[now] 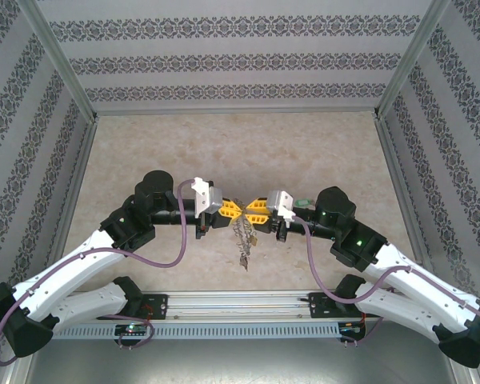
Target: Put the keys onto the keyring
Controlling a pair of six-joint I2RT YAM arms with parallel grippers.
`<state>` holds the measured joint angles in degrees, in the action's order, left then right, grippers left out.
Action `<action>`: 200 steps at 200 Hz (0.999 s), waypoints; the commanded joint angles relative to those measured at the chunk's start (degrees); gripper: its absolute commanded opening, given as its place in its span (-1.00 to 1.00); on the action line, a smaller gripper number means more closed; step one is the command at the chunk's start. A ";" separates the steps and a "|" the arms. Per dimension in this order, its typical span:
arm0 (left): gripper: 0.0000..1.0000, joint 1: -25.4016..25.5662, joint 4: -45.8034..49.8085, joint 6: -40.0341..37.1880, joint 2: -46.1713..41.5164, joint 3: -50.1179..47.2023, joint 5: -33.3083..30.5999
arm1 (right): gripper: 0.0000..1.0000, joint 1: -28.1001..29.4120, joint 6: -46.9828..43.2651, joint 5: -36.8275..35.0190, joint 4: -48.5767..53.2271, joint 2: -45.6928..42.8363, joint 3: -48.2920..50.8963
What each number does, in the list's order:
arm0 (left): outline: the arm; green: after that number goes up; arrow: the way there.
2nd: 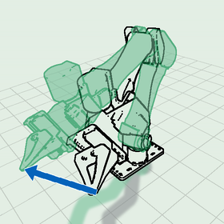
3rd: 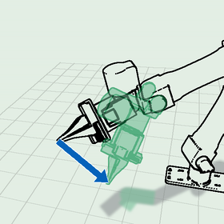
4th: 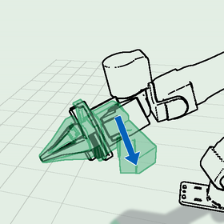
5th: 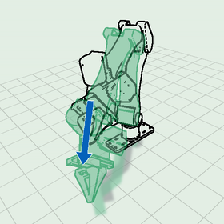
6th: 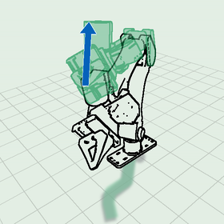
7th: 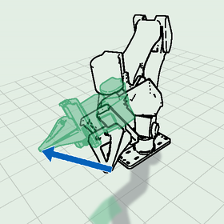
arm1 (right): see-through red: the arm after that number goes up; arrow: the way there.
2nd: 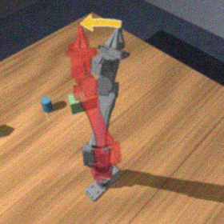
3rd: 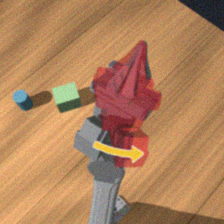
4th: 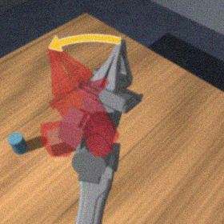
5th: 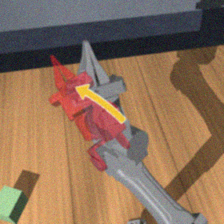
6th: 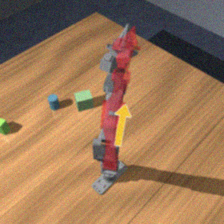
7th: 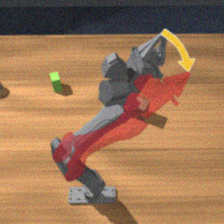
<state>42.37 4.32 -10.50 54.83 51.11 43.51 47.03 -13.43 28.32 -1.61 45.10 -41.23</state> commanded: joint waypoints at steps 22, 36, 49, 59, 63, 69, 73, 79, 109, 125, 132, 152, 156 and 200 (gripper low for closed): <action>-1.00 0.17 0.12 -1.63 0.10 1.51 2.65 | -0.69 -0.07 0.25 3.93 -1.74 1.25 -1.20; -1.00 0.17 0.40 -1.84 0.27 1.62 2.71 | -0.84 0.02 -0.10 3.96 -1.25 1.59 -1.52; -1.00 0.17 2.09 -2.77 0.46 2.06 2.39 | -1.00 0.01 -0.44 3.61 -1.14 1.29 -1.57; -1.00 0.17 4.56 -4.21 0.72 2.83 1.75 | -1.00 -0.02 -0.59 3.12 -1.18 1.02 -1.57; -1.00 0.17 5.52 -4.74 0.81 3.06 1.44 | -1.00 0.01 -0.75 2.86 -0.99 0.96 -1.65; -0.97 0.17 6.94 -5.53 1.01 3.58 0.89 | -1.00 0.01 -1.00 2.64 -0.66 0.95 -1.87; -0.94 0.17 8.02 -6.05 1.09 3.91 0.32 | -1.00 0.08 -1.31 2.48 -0.05 1.00 -2.10; -0.91 0.17 9.71 -7.00 1.16 4.51 -0.39 | -1.00 0.11 -1.92 2.14 1.24 1.17 -2.65; -0.89 0.26 15.85 -10.53 2.10 6.70 -2.39 | -1.00 0.91 -5.17 0.35 7.68 2.58 -5.68; -0.87 0.26 17.22 -11.50 2.59 7.22 -2.46 | -1.00 1.44 -6.59 -0.01 10.19 3.74 -7.07; -0.87 0.26 17.85 -11.93 2.97 7.53 -2.53 | -1.00 1.58 -6.91 0.05 10.31 4.03 -7.28; -0.86 0.25 18.63 -12.69 3.52 7.79 -2.45 | -1.00 1.92 -7.45 0.50 10.61 4.20 -7.82; -0.86 0.26 18.58 -12.66 3.53 7.78 -2.46 | -1.00 1.97 -7.58 0.51 10.91 4.27 -8.01; -0.81 0.21 18.37 -12.98 4.08 7.62 -2.29 | -1.00 2.73 -8.69 0.69 12.87 5.17 -9.12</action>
<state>42.33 20.71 -21.87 58.63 57.47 41.52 48.75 -20.27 28.51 11.66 50.46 -47.46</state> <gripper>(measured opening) 0.091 0.063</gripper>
